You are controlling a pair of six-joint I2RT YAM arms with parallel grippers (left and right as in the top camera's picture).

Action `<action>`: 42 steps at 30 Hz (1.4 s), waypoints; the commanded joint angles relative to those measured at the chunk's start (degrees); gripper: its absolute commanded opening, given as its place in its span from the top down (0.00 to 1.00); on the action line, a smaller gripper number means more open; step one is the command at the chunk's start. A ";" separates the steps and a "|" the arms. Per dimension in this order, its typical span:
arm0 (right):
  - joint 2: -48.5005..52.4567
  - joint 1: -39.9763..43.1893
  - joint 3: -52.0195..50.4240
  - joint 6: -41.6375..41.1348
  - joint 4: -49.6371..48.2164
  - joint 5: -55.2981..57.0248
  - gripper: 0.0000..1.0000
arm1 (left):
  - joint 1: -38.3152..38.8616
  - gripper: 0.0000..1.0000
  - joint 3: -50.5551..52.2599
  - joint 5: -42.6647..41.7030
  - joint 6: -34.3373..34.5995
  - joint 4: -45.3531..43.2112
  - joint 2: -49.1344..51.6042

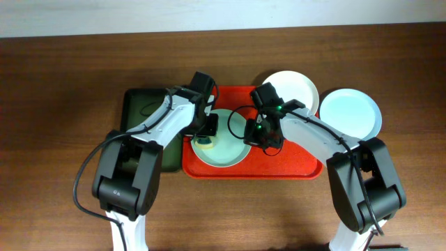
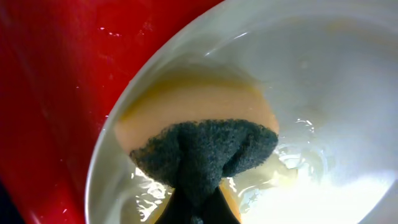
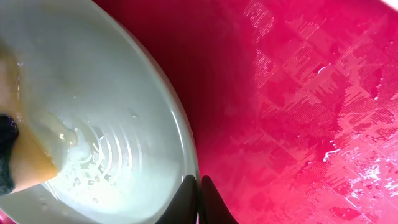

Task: Clean dirty plates on tray and stack at the side
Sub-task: 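Scrub the plate with the sponge while the right gripper holds the rim, then return the sponge to the green tray and release it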

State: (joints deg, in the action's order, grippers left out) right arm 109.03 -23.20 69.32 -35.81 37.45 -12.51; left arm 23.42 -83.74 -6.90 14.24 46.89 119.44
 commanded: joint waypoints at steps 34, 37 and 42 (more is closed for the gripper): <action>0.96 -0.42 -0.44 0.00 0.24 0.59 0.96 | -2.36 1.00 -2.62 -15.91 -5.31 2.86 -3.19; 0.96 -0.42 -0.44 0.00 0.24 0.61 0.96 | -6.56 1.00 -3.32 -10.82 -5.35 5.14 -8.94; 0.96 -0.42 -0.44 0.00 0.24 0.76 0.96 | -13.51 1.00 -3.30 5.64 -5.33 8.31 -13.81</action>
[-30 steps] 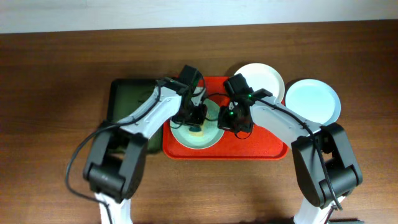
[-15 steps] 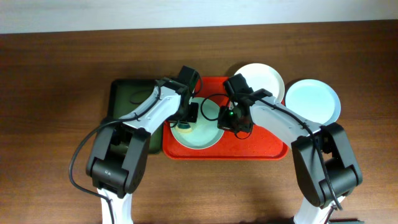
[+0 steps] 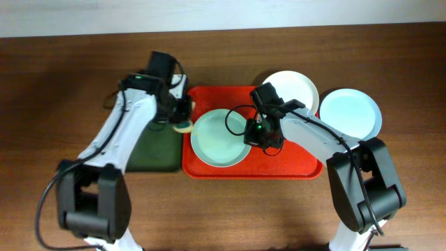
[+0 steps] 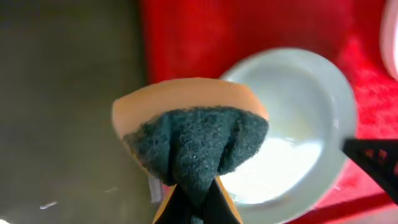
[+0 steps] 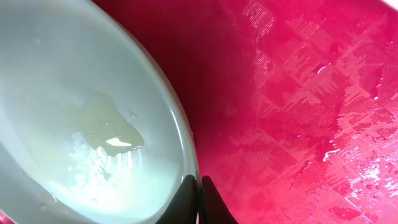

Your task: Clean dirty plates on tray and stack at the side

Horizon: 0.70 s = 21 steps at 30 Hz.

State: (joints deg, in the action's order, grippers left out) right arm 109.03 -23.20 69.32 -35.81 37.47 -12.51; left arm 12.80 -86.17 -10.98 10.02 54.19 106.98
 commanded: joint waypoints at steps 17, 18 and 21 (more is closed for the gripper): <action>0.96 -0.42 -0.52 0.00 0.20 0.76 0.75 | -9.25 0.57 -0.42 14.91 -1.09 3.26 7.58; 0.96 -0.42 -0.52 0.00 0.20 0.79 0.73 | -10.32 0.57 -3.72 14.88 -0.96 4.98 5.81; 0.96 -0.42 -0.52 0.00 0.02 0.81 0.71 | -14.49 0.54 -10.56 14.88 2.43 6.12 -1.44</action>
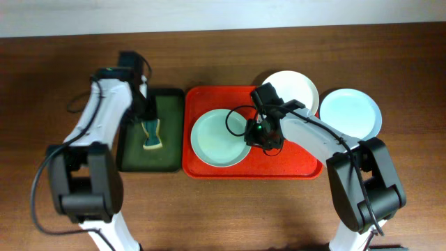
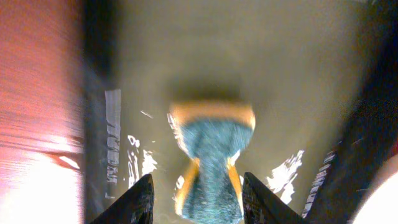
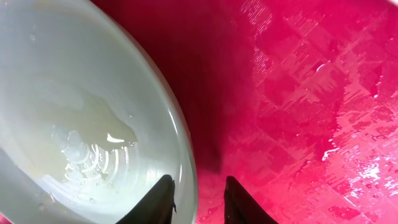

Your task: Clean dirty plates on tray and stack at the side

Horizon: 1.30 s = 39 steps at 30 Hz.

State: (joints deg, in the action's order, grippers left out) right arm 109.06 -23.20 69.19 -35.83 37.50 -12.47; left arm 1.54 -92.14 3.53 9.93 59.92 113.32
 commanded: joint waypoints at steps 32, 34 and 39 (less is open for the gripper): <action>-7.74 2.54 10.62 4.22 10.25 -10.08 0.96 | -11.82 0.01 -5.25 0.39 5.03 0.39 -15.72; -7.72 -0.31 12.17 1.84 7.50 -4.17 0.96 | -11.82 0.01 -5.25 0.39 5.03 0.39 -15.72; -6.91 -11.02 12.31 -3.61 -7.34 11.08 0.96 | -11.82 0.00 -5.25 0.39 5.03 0.39 -15.72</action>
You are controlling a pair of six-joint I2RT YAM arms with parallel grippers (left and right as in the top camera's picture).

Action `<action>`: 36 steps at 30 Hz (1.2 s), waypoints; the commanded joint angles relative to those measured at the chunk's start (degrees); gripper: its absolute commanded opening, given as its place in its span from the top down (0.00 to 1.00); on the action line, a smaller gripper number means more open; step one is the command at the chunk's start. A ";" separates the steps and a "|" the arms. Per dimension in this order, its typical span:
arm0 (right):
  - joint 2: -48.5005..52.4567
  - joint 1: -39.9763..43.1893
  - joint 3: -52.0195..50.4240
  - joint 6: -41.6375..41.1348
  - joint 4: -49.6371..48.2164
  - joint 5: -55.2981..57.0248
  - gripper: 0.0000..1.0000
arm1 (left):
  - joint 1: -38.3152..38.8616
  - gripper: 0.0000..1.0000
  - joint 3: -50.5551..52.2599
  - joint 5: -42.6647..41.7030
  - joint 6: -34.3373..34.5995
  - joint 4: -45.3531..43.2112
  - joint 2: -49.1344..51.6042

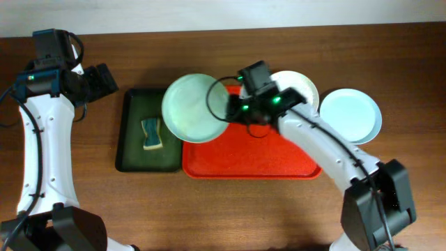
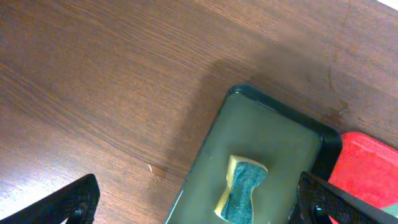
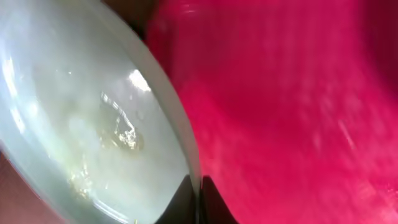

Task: Clean dirty plates on tray and stack at the side
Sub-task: 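Lift the cleaned plate with the right gripper and tilt it over green tray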

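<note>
A pale wet plate (image 1: pixel 194 108) hangs tilted over the left edge of the red tray (image 1: pixel 258 155). My right gripper (image 1: pixel 231 110) is shut on its right rim. The right wrist view shows the plate (image 3: pixel 87 118) with soapy streaks and the gripper (image 3: pixel 199 190) pinching its rim over the red tray (image 3: pixel 298 106). The sponge (image 1: pixel 150 134) lies in the green tray (image 1: pixel 132 157). My left gripper (image 1: pixel 104 78) is open and empty over the table at far left. In the left wrist view, the left gripper (image 2: pixel 199 205) is high above the sponge (image 2: pixel 241 190).
A white plate (image 1: pixel 301 85) rests at the red tray's back right corner, partly under my right arm. Another pale plate (image 1: pixel 352 115) lies on the wooden table (image 1: pixel 390 56) to the right of the tray.
My right gripper went from open around the plate's rim to shut on it, and the plate is now lifted and further left. My left gripper has withdrawn from the sponge to the far left.
First my left gripper pressed the sponge on the plate while the right gripper pinched the rim. Then the sponge was held beside the green tray. Then it lay released in that tray, both grippers open. Now the right gripper holds the plate up.
</note>
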State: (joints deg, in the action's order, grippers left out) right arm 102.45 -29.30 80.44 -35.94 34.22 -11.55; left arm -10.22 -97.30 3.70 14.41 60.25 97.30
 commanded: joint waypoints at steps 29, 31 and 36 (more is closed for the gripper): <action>5.68 -22.23 1.14 70.25 -69.72 54.29 0.96 | -0.07 0.01 -0.09 0.22 0.55 0.07 0.31; 5.68 -22.23 1.14 70.23 -69.75 54.29 0.96 | -0.07 0.01 -0.09 0.22 0.55 0.07 0.31; 5.68 -22.21 1.14 70.23 -69.66 54.29 0.96 | -0.07 0.01 -0.09 0.22 0.55 0.07 0.31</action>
State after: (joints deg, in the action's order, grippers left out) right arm 108.33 -51.42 80.79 34.35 -35.03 42.02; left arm -10.22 -97.30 3.68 14.41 60.29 97.30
